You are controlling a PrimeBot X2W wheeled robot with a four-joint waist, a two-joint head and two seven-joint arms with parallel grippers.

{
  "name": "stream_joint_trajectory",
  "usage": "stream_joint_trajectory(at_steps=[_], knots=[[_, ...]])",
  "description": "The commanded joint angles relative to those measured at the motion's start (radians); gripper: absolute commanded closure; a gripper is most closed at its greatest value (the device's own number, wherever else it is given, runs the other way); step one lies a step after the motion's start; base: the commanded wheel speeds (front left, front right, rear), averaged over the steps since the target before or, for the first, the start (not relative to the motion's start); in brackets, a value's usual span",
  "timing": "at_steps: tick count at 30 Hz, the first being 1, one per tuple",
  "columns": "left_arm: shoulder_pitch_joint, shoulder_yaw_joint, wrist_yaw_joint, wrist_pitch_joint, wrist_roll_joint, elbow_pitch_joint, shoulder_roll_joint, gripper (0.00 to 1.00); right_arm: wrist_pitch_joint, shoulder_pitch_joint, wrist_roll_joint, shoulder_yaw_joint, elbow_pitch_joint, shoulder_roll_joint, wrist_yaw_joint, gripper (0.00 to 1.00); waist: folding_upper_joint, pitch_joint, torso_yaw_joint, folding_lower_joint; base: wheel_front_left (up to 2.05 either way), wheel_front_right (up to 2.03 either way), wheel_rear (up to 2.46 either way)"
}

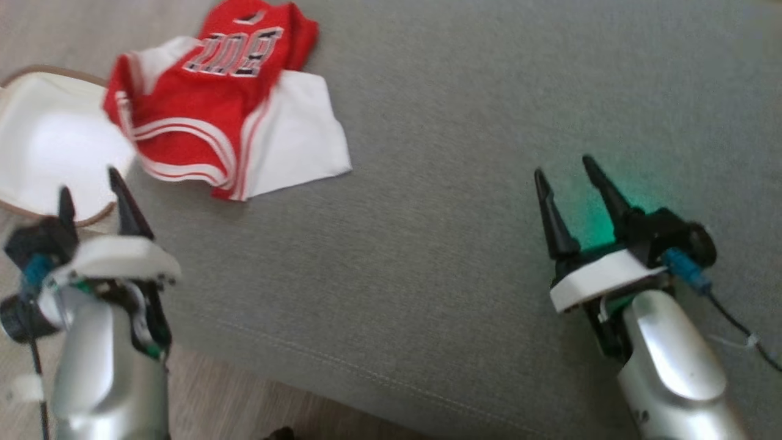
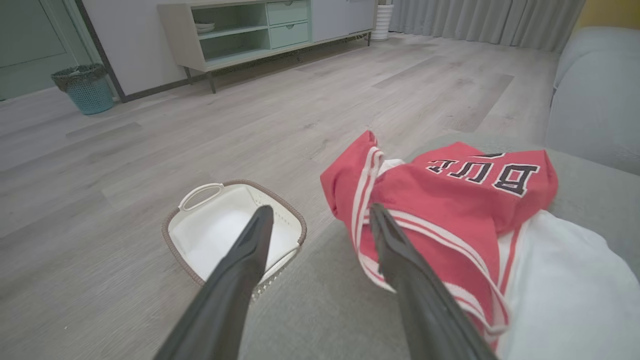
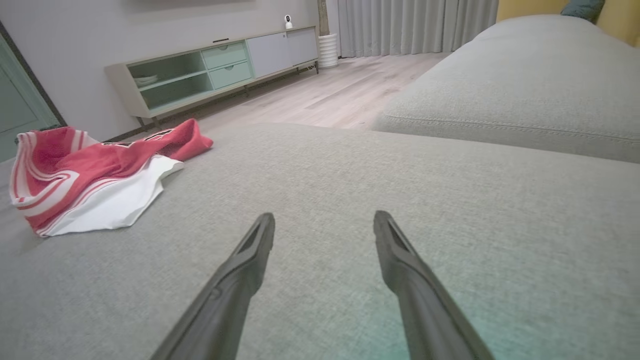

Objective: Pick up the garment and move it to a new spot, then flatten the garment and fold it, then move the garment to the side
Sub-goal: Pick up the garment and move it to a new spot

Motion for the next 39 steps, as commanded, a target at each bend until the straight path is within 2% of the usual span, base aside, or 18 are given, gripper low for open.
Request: stream_joint_trajectory(at_steps=[1, 5, 8, 12, 16, 17, 18, 21, 27, 32, 36, 39], knots=[[-0.047, 0.051, 0.014, -0.005, 0.013, -0.001, 0.042, 0.0, -0.006, -0.028, 0.003, 0.031, -0.046, -0.004, 0.007, 0.0, 0.0, 0.073, -0.061, 0.0, 0.0, 0.0, 0.0], [-0.151, 0.107, 0.033, -0.005, 0.013, 0.092, 0.081, 0.0, -0.006, -0.055, 0.015, 0.046, -0.087, -0.024, 0.007, 0.0, 0.0, 0.121, -0.1, 0.0, 0.0, 0.0, 0.0], [-0.203, 0.126, 0.032, -0.005, 0.016, 0.161, 0.108, 0.0, -0.005, -0.066, 0.025, 0.052, -0.115, -0.031, 0.007, 0.0, 0.0, 0.147, -0.127, 0.0, 0.0, 0.0, 0.0], [-0.256, 0.149, 0.03, -0.005, 0.009, 0.229, 0.122, 0.0, 0.001, -0.073, 0.034, 0.051, -0.145, -0.045, 0.007, 0.0, 0.0, 0.177, -0.149, 0.0, 0.0, 0.0, 0.0], [-0.296, 0.164, 0.052, -0.005, 0.013, 0.274, 0.127, 0.0, 0.007, -0.077, 0.038, 0.045, -0.164, -0.057, 0.007, 0.0, 0.0, 0.2, -0.16, 0.0, 0.0, 0.0, 0.0], [-0.305, 0.167, 0.054, -0.005, 0.013, 0.281, 0.126, 0.07, 0.007, -0.077, 0.039, 0.043, -0.168, -0.059, 0.007, 0.0, 0.0, 0.203, -0.161, 0.0, 0.0, 0.0, 0.0], [-0.312, 0.167, 0.048, -0.005, 0.012, 0.287, 0.126, 1.0, 0.008, -0.077, 0.039, 0.041, -0.17, -0.059, 0.007, 0.0, 0.0, 0.205, -0.162, 0.0, 0.0, 0.0, 0.0], [-0.329, 0.174, 0.037, -0.005, 0.013, 0.293, 0.137, 1.0, 0.008, -0.076, 0.045, 0.038, -0.175, -0.056, 0.007, 0.0, 0.0, 0.204, -0.164, 0.0, 0.0, 0.0, 0.0], [-0.37, 0.162, -0.039, -0.005, 0.037, 0.209, 0.159, 1.0, 0.005, -0.074, 0.055, 0.038, -0.165, -0.041, 0.007, 0.0, 0.0, 0.178, -0.168, 0.0, 0.0, 0.0, 0.0], [-0.363, 0.111, -0.109, -0.005, 0.081, 0.028, 0.119, 1.0, 0.0, -0.07, 0.08, 0.041, -0.154, -0.013, 0.007, 0.0, 0.0, 0.12, -0.191, 0.0, 0.0, 0.0, 0.0], [-0.373, 0.049, -0.137, -0.005, 0.117, -0.077, 0.079, 1.0, -0.004, -0.064, 0.1, 0.058, -0.128, 0.011, 0.007, 0.0, 0.0, 0.066, -0.24, 0.0, 0.0, 0.0, 0.0], [-0.382, 0.011, -0.155, -0.005, 0.132, -0.106, 0.066, 1.0, -0.005, -0.064, 0.111, 0.065, -0.118, 0.02, 0.007, 0.0, 0.0, 0.042, -0.276, 0.0, 0.0, 0.0, 0.0]])
